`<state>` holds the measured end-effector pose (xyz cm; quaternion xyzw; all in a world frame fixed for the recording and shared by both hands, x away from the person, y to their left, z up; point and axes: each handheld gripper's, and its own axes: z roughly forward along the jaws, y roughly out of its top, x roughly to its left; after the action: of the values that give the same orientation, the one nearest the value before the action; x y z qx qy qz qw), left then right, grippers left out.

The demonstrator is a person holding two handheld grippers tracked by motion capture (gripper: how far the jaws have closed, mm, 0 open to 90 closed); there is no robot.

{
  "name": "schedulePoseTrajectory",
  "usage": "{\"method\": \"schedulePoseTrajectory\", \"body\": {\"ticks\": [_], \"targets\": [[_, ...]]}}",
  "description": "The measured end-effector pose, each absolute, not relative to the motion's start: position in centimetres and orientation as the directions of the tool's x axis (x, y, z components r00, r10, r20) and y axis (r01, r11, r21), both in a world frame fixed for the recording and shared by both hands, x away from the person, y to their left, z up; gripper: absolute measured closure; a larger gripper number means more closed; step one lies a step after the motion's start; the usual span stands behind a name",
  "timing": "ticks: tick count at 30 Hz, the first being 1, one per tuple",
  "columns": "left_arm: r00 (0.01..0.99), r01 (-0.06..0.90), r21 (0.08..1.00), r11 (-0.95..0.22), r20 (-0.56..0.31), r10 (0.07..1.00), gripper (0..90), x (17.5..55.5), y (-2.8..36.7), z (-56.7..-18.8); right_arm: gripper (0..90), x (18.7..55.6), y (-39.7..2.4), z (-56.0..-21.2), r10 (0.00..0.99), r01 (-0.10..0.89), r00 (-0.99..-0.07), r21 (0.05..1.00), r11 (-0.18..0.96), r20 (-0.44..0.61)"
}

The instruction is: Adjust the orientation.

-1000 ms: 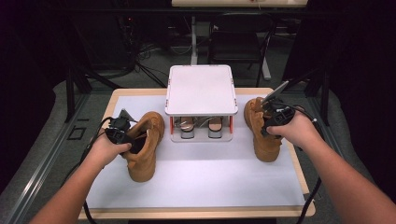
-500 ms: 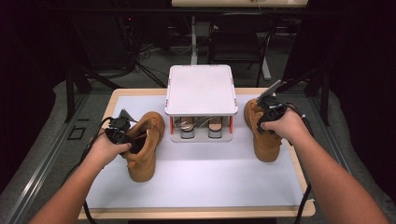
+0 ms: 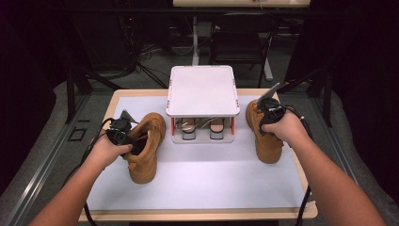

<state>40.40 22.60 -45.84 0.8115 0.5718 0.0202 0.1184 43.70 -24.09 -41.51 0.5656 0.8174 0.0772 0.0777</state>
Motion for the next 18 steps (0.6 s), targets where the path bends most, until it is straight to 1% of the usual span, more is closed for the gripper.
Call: {"method": "schedulePoseTrajectory", "body": {"ticks": [1, 3, 4, 6, 14, 17, 18], "targets": [[0.345, 0.923, 0.216, -0.318, -0.102, 0.933, 66.1, 40.4, 22.6, -45.8, 75.3, 43.6, -24.0, -41.6, 0.939, 0.912, -0.341, 0.227, 0.341, -0.04], [0.345, 0.923, 0.215, -0.318, -0.101, 0.933, 66.1, 40.4, 22.6, -45.8, 75.8, 43.5, -24.1, -41.4, 0.933, 0.912, -0.357, 0.205, 0.357, -0.038], [0.345, 0.923, 0.215, -0.318, -0.101, 0.933, 66.1, 40.4, 22.6, -45.8, 75.9, 43.4, -24.0, -41.5, 0.94, 0.915, -0.341, 0.22, 0.339, -0.028], [0.347, 0.923, 0.215, -0.32, -0.1, 0.933, 66.1, 40.4, 22.6, -45.9, 76.0, 43.0, -23.8, -41.3, 0.936, 0.915, -0.35, 0.206, 0.348, -0.024], [0.346, 0.923, 0.215, -0.319, -0.101, 0.933, 66.0, 40.4, 22.6, -45.9, 76.0, 40.6, -22.1, -40.7, 0.907, 0.892, -0.422, 0.172, 0.418, -0.018], [0.343, 0.925, 0.211, -0.317, -0.103, 0.934, 66.0, 40.5, 22.6, -45.9, 76.0, 39.2, -21.7, -40.6, 0.901, 0.888, -0.433, 0.169, 0.428, -0.005], [0.344, 0.924, 0.211, -0.318, -0.102, 0.933, 66.0, 40.5, 22.6, -45.9, 76.0, 39.0, -21.7, -40.5, 0.895, 0.884, -0.447, 0.152, 0.442, -0.005]]}}
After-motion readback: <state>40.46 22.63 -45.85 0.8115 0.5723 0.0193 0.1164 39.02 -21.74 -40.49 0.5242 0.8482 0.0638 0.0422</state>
